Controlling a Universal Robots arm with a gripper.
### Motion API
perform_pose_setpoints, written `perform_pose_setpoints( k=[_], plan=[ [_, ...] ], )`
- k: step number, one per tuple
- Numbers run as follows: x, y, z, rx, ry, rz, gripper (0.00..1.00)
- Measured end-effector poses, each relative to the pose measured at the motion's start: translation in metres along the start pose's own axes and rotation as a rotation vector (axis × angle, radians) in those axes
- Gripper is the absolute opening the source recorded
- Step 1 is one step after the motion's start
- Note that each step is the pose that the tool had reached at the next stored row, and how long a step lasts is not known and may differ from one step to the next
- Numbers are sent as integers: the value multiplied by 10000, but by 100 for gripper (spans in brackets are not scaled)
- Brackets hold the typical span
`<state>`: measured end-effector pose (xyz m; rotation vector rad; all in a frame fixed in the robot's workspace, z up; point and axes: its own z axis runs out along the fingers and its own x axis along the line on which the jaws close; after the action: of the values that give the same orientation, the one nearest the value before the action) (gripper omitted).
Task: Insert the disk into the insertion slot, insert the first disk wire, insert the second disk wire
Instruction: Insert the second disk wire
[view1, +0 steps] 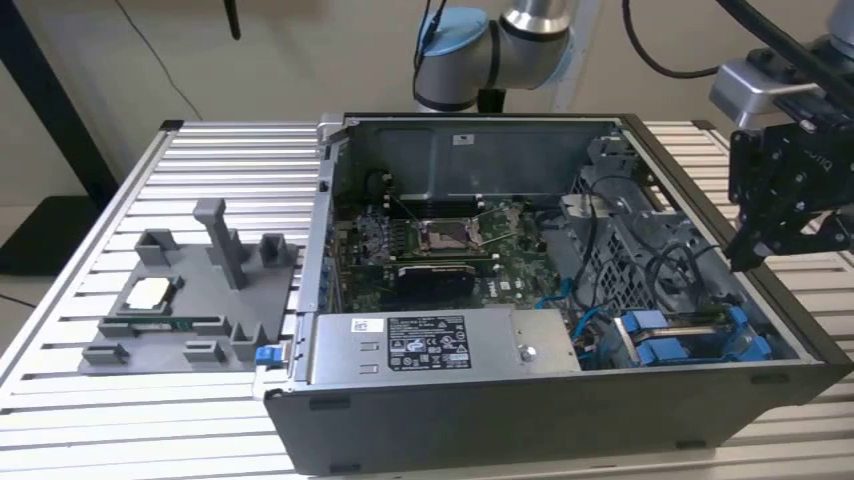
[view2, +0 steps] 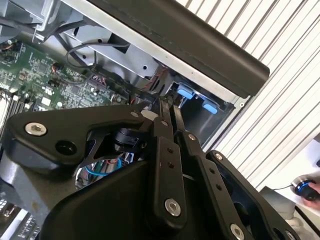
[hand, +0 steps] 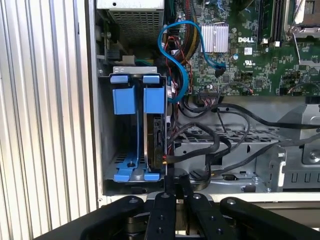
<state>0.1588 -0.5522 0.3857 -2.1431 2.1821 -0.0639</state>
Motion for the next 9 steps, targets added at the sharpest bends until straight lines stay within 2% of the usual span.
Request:
perform_pose_setpoints(
  k=[9],
  plan=[
    [-75,29,-14,-55,2,2,16]
  ],
)
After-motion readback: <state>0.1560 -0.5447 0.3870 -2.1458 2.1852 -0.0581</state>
